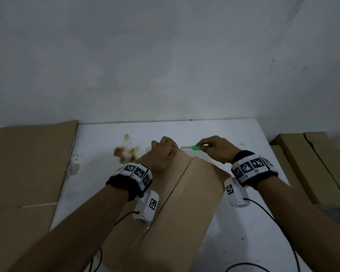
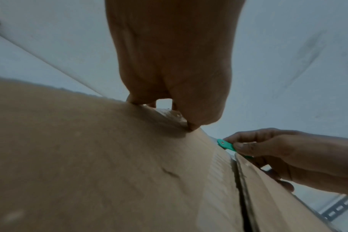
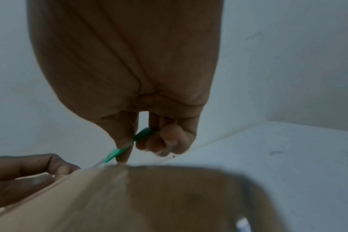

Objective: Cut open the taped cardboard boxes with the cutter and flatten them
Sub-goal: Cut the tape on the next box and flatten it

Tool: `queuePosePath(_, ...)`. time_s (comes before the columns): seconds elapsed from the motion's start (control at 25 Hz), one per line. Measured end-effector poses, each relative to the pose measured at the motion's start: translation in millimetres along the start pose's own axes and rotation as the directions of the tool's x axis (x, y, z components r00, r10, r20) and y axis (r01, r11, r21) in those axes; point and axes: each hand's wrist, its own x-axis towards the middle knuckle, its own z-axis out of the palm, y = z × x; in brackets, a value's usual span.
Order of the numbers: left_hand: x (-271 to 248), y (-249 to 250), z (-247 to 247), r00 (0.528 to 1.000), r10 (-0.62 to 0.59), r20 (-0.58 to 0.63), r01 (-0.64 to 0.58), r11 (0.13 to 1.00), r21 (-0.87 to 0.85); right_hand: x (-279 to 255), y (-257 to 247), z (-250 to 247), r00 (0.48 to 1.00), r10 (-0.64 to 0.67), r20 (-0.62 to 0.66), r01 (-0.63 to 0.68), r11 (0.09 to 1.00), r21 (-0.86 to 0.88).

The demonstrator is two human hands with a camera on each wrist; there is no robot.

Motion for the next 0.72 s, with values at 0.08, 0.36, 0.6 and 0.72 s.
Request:
queuePosePath(0.08,2.8,1.2,5.2,1.000,-0.007,0.011,0.007,1.000,0.027,2.9,5.0,-4.1,1.000,0.021,0.003,-0.021,1.000,-0.016)
queuePosePath(0.36,7.1,17.7,-18.1,0.984,-0.081,0.156,0.064,0.992,0.113,-4.9,9.2,-6.2,1.000,0.010,0.018,-0.011,0.997,0.076)
queuePosePath(0.6,6.7,34.2,-47.6,0.941,-0.154,0.301,0.110,0.981,0.157,-9.6,2.8,-6.4,1.000,-0.020,0.011,0.020,0.999,-0.044)
queuePosePath(0.72,1.9,32.3,-52.7,0.945,-0.127,0.300,0.099,0.989,0.107,-13.0,5.4,-5.1,1.000,-0.027,-0.010,0.026,0.999,-0.041)
